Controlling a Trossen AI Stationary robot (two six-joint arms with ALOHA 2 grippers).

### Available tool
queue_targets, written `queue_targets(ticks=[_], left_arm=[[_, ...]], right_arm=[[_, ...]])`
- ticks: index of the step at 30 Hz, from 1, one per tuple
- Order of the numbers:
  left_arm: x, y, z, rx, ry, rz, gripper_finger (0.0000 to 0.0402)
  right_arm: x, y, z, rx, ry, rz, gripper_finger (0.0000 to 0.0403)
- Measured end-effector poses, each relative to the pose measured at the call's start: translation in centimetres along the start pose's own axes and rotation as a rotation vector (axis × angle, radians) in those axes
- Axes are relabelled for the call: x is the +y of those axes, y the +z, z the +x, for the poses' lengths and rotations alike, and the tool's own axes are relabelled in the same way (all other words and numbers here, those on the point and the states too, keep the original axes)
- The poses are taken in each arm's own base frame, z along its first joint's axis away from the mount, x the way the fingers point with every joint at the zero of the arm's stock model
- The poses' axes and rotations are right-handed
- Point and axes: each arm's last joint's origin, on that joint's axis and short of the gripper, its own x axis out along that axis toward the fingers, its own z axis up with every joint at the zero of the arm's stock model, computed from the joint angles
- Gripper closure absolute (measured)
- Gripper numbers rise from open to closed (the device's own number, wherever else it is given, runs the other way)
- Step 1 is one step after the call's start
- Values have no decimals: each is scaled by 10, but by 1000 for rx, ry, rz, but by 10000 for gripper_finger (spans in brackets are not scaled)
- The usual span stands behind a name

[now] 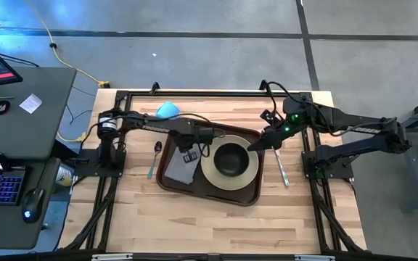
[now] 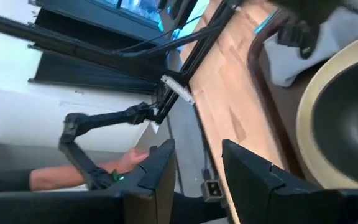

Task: Set up tray
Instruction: Put the gray napkin on the dark brown serving tray to the left of the brown plate

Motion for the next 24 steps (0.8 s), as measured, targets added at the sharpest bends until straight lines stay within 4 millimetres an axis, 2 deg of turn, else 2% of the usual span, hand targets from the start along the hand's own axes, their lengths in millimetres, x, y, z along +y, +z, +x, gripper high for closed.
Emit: queue_targets(ticks=[7, 10, 17, 21, 24], left_arm=[[4, -17, 14, 114, 32, 53, 307], [2, -21, 20, 142, -6, 18, 307], [-19, -21, 17, 95, -121, 11, 307], [-29, -25, 14, 96, -120, 52, 307], [-29, -30, 14, 130, -78, 71, 307]], right_arm=[[-2, -1, 0, 4, -15, -11, 279], [-2, 0, 0, -2, -19, -30, 279], [-7, -2, 0, -11, -87, -57, 279], [-13, -7, -1, 30, -146, -53, 279], [-17, -9, -1, 51, -184, -52, 279]])
